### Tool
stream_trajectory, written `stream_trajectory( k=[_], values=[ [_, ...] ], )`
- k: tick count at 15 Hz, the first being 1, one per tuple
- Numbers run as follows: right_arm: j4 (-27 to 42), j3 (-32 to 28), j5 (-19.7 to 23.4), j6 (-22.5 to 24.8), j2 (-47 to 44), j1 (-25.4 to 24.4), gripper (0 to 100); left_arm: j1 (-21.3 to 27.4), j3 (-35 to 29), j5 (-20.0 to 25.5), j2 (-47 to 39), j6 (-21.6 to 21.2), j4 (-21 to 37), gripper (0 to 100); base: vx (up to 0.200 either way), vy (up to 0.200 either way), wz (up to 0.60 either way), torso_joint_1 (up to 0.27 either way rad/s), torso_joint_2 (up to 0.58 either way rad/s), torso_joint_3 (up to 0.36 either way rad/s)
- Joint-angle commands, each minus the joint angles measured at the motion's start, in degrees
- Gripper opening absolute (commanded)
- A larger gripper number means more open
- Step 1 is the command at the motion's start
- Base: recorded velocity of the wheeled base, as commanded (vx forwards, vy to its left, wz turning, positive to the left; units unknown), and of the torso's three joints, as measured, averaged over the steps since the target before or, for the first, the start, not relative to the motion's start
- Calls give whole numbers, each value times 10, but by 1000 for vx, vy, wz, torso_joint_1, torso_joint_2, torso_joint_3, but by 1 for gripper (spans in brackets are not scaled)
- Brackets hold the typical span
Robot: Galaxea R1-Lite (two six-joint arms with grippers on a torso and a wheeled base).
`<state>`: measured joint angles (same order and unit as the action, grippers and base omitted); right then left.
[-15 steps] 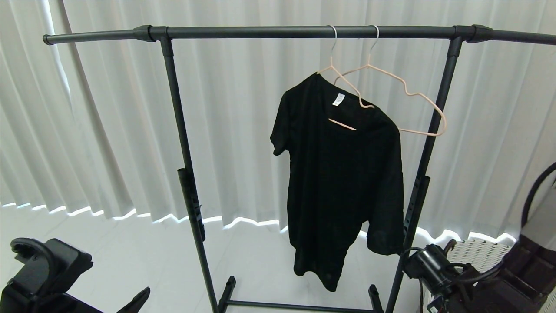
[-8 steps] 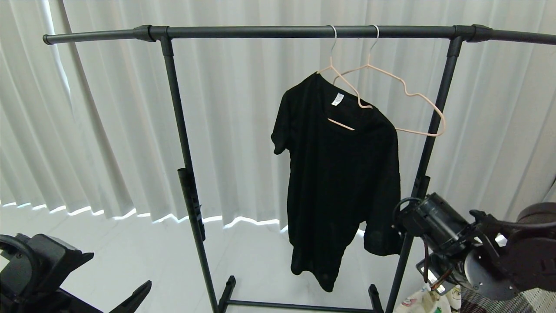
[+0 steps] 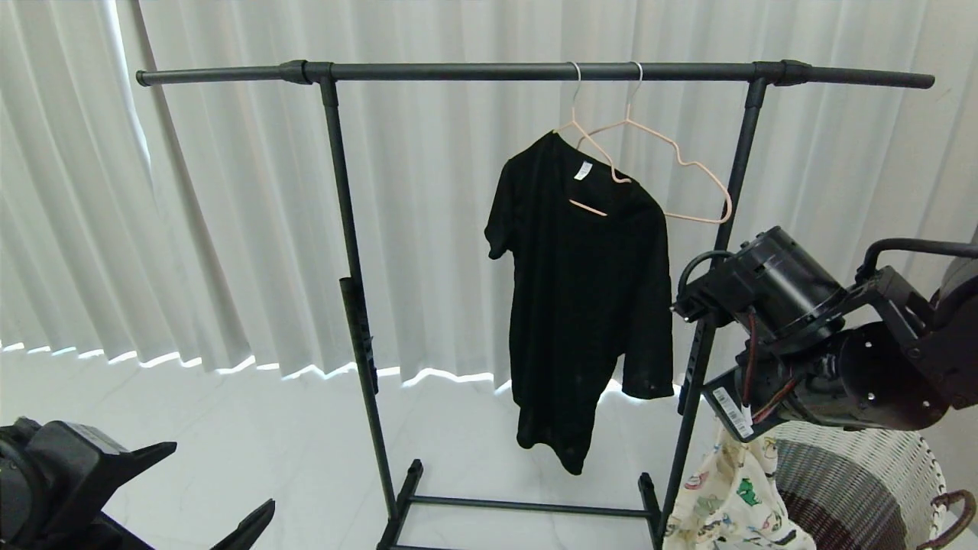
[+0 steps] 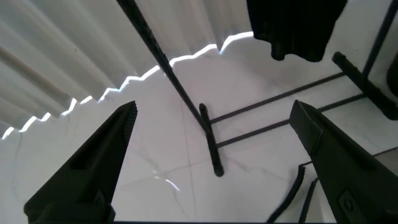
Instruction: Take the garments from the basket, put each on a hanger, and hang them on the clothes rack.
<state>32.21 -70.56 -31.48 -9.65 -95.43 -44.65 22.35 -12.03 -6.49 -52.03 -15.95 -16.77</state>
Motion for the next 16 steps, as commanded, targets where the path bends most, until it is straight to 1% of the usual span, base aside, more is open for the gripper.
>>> stream_trajectory(
  k=[1,3,4,5,7,8,9,10,12,13,14,15,16],
  values=[
    [0,-41,41,1,-21,-6,0,13,-3,27,-2,2,0,100,0,0,0,0,0,0],
    [0,-82,68,1,-46,-15,0,39,-17,95,-11,8,0,100,0,0,0,0,0,0],
    [0,-107,75,1,-59,-20,0,55,-31,115,-25,16,0,100,0,0,0,0,0,0],
    [0,-126,86,1,-68,-25,0,74,-47,125,-36,30,0,100,0,0,0,0,0,0],
    [0,-176,129,3,-85,-32,0,147,-120,134,-105,128,0,100,0,0,0,0,0,0],
    [0,-192,146,3,-87,-36,0,172,-164,134,-147,174,0,100,0,0,0,0,0,0],
    [0,-206,163,3,-87,-39,0,190,-206,134,-192,209,-1,100,0,0,0,0,0,0],
    [0,-217,172,3,-85,-41,0,198,-237,134,-233,224,-1,100,0,0,0,0,0,0],
    [0,-231,177,4,-85,-42,0,203,-266,134,-293,227,-4,100,0,0,0,0,0,0],
    [0,-243,177,4,-83,-47,0,203,-276,134,-355,229,-44,100,0,0,0,0,0,0],
    [0,-249,177,4,-83,-50,0,203,-274,135,-392,231,-92,100,0,0,0,0,0,0],
    [0,-254,177,4,-83,-54,0,203,-274,137,-422,231,-125,100,0,0,0,0,0,0],
    [0,-259,177,4,-83,-60,0,203,-276,137,-447,231,-140,100,0,0,0,0,0,0]
  ],
)
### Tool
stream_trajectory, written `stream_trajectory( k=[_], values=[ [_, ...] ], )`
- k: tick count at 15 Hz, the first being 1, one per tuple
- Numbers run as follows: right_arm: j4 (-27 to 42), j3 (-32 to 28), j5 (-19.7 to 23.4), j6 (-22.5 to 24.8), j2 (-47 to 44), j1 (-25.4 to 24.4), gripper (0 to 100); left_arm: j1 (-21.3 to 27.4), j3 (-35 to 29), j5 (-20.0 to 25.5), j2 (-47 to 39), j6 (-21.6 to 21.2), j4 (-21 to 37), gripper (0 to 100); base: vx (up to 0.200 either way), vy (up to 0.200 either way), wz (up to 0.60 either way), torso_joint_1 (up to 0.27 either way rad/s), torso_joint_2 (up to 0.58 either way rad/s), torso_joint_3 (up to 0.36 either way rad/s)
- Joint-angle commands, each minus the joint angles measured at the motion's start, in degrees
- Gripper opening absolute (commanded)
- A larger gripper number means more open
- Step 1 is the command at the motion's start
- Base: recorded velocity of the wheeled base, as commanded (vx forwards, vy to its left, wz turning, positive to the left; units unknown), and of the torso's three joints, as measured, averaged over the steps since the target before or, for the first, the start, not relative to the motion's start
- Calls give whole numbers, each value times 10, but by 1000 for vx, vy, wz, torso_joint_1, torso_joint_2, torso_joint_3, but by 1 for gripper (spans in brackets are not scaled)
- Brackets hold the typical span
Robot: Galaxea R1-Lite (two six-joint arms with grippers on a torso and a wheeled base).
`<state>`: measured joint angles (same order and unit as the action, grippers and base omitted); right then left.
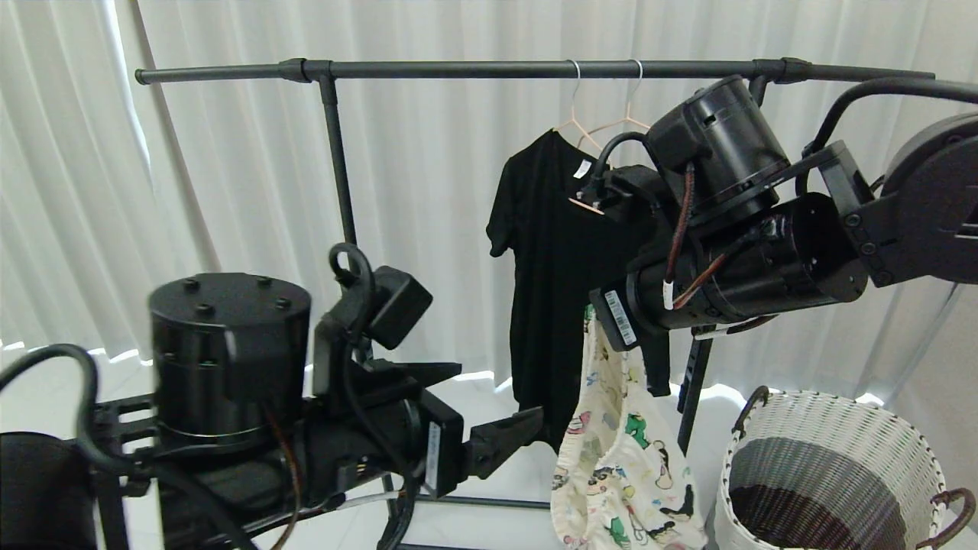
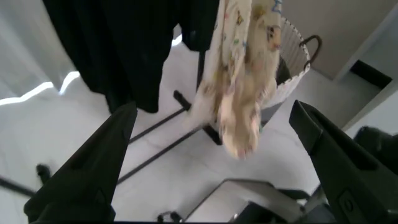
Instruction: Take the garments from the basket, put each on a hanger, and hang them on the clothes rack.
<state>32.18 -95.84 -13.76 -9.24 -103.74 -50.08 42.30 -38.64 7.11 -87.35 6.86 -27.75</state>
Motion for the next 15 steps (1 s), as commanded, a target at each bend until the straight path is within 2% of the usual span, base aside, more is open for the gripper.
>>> stream_trajectory(
  k=[1,4,7,10,13,14,15],
  values=[
    [0,-12,0,0,0,-10,0,0,-8,1,-112,3,-31,100,0,0,0,0,0,0],
    [1,-25,0,0,-1,-23,0,-2,21,12,-127,6,-31,100,0,0,0,0,0,0],
    [1,-36,0,1,-1,-28,0,-2,118,11,-104,3,-32,100,0,0,0,0,0,0],
    [1,-37,-1,2,6,-29,0,-2,178,8,-63,3,-31,100,0,0,0,0,0,0],
    [22,-36,-3,2,28,-37,0,-2,201,6,-56,3,-31,100,0,0,0,0,0,0],
    [34,-34,-4,1,36,-38,0,-2,199,7,-53,2,-31,0,0,0,0,0,0,0],
    [40,-30,-4,1,44,-38,0,-2,199,6,-49,0,-32,0,0,0,0,0,0,0]
  ],
)
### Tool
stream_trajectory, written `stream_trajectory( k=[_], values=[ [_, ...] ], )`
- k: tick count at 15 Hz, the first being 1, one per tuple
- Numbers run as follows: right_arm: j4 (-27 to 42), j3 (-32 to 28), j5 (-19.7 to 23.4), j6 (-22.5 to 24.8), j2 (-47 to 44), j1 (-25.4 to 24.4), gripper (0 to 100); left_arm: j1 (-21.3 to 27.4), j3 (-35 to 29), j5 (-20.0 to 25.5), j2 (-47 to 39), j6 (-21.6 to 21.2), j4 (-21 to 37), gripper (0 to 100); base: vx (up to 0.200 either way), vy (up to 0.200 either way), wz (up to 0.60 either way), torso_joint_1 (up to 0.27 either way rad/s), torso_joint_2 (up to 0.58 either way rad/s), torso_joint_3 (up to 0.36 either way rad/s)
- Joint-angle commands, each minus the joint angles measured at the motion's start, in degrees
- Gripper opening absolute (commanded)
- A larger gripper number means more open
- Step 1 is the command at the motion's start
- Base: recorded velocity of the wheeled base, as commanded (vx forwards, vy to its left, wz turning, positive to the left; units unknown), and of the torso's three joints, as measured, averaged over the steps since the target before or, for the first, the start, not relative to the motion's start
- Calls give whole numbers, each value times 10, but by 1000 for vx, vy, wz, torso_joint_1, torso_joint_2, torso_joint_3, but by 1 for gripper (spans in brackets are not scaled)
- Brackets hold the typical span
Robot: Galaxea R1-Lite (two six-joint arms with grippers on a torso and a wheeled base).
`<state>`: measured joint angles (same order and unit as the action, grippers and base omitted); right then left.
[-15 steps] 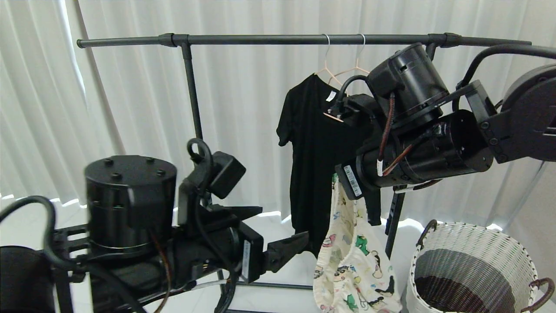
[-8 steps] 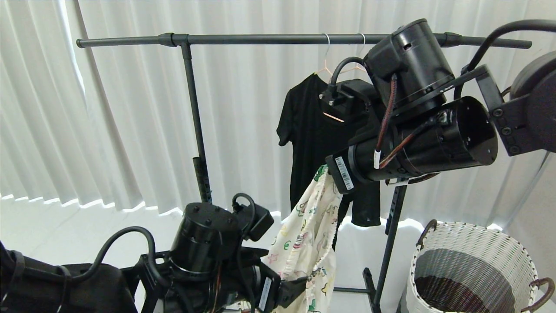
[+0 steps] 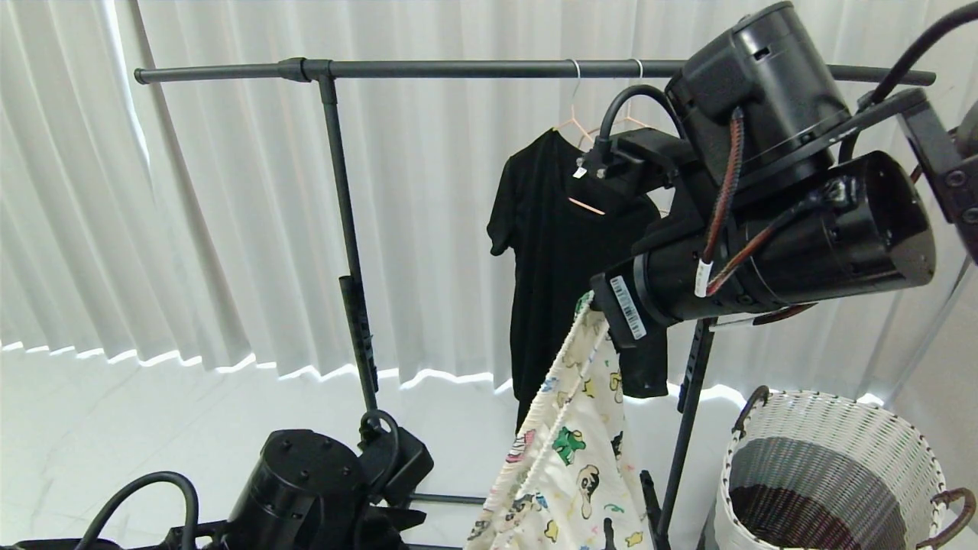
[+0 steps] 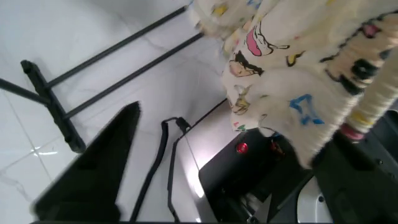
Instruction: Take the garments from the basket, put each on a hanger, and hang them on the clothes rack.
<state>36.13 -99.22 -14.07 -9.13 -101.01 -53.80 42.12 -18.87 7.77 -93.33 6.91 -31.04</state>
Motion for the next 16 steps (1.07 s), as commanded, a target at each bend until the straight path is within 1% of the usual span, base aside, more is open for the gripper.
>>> stream_trajectory(
  k=[1,2,4,5,6,7,8,9,10,11,12,13,14,15,16],
  values=[
    [11,4,-3,-1,23,0,0,2,3,0,23,-2,1,0,0,0,0,0,0,0],
    [29,7,-5,-2,28,3,0,2,9,-4,38,-12,1,0,0,0,0,0,0,0],
    [70,20,-23,-10,46,13,0,-4,28,-23,80,-51,1,0,0,0,0,0,0,0],
    [90,37,-27,-13,57,20,0,-12,24,-31,104,-66,2,0,0,0,0,0,0,0],
    [97,48,-28,-16,65,23,0,-17,16,-33,118,-74,5,0,0,0,0,0,0,0],
    [110,89,-29,-28,94,25,0,-20,-68,-33,150,-77,95,0,0,0,0,0,0,0],
    [111,117,-34,-38,114,26,0,-20,-174,-28,176,-74,244,0,0,0,0,0,0,0],
    [111,142,-48,-47,132,35,0,-18,-296,-11,185,-68,402,0,0,0,0,0,0,0],
    [112,156,-64,-45,149,48,0,-19,-417,17,180,-65,534,0,0,0,0,0,0,0],
    [112,150,-68,-42,160,57,0,-19,-516,22,159,-64,621,0,0,0,0,0,0,0],
    [113,124,-68,-32,163,68,0,-20,-594,21,136,-64,665,0,0,0,0,0,0,0],
    [129,80,-68,-12,160,77,0,-20,-647,20,118,-64,673,0,0,0,0,0,0,0],
    [149,26,-68,7,151,86,0,-20,-683,13,106,-66,684,0,0,0,0,0,0,0],
    [165,-17,-68,18,138,91,0,-19,-698,1,105,-67,700,0,0,0,0,0,0,0],
    [173,-44,-68,23,130,91,0,-17,-699,-7,108,-67,706,0,0,0,0,0,0,0]
  ],
)
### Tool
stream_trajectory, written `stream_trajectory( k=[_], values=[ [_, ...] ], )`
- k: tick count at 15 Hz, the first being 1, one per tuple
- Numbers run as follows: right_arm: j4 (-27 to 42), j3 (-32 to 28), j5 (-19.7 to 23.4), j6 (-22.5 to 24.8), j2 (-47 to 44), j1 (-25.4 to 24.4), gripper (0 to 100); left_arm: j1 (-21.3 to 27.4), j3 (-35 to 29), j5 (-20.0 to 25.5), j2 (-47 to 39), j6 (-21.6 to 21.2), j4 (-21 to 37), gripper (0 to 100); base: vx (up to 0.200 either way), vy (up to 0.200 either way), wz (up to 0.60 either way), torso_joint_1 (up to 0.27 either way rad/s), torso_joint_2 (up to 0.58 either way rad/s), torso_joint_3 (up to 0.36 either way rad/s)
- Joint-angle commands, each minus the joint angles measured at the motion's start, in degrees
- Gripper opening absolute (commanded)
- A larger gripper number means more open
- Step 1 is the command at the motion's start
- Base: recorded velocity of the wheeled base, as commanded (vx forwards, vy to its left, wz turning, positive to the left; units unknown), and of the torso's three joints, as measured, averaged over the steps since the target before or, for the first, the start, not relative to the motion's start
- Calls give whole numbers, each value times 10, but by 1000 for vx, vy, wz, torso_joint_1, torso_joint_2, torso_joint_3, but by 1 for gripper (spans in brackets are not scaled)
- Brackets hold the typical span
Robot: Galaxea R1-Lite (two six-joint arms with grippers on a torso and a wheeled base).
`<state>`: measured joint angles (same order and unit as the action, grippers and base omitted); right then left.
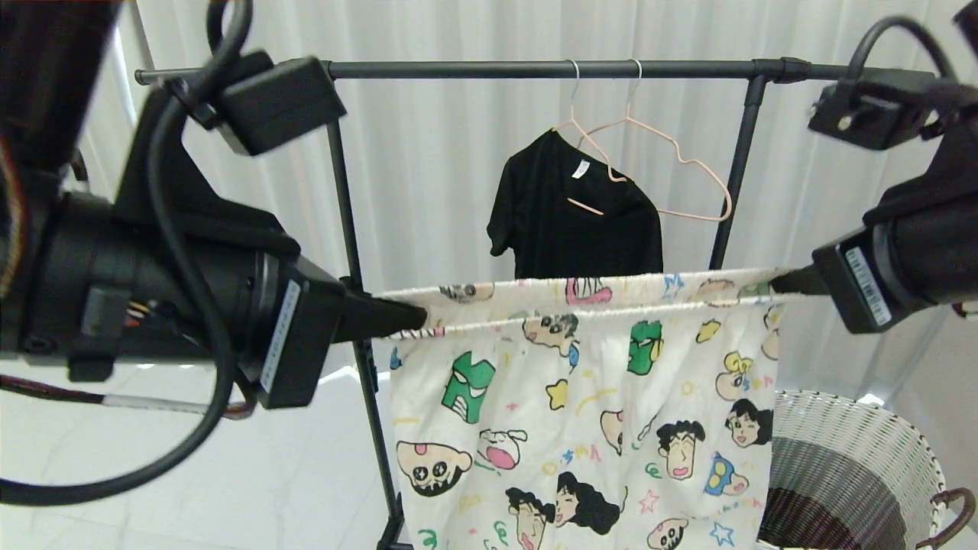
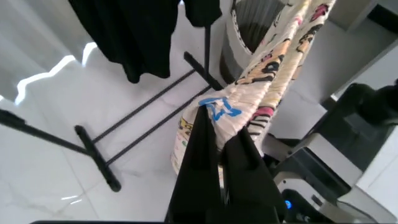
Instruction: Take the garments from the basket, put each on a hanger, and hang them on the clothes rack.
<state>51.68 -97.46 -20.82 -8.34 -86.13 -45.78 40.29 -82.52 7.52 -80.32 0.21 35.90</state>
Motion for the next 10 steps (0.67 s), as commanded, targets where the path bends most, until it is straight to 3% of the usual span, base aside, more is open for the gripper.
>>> stream_trajectory(
  k=[1,4,10],
  values=[
    [40,-115,0,20,-34,10,0,2,-62,-32,-15,-1,36,0,0,0,0,0,0,0],
    [64,-135,-1,35,-27,5,0,2,-72,-82,-3,-25,35,0,0,0,0,0,0,0],
    [64,-135,-4,36,-21,0,0,16,-71,-83,11,-27,35,0,0,0,0,0,0,0]
  ],
)
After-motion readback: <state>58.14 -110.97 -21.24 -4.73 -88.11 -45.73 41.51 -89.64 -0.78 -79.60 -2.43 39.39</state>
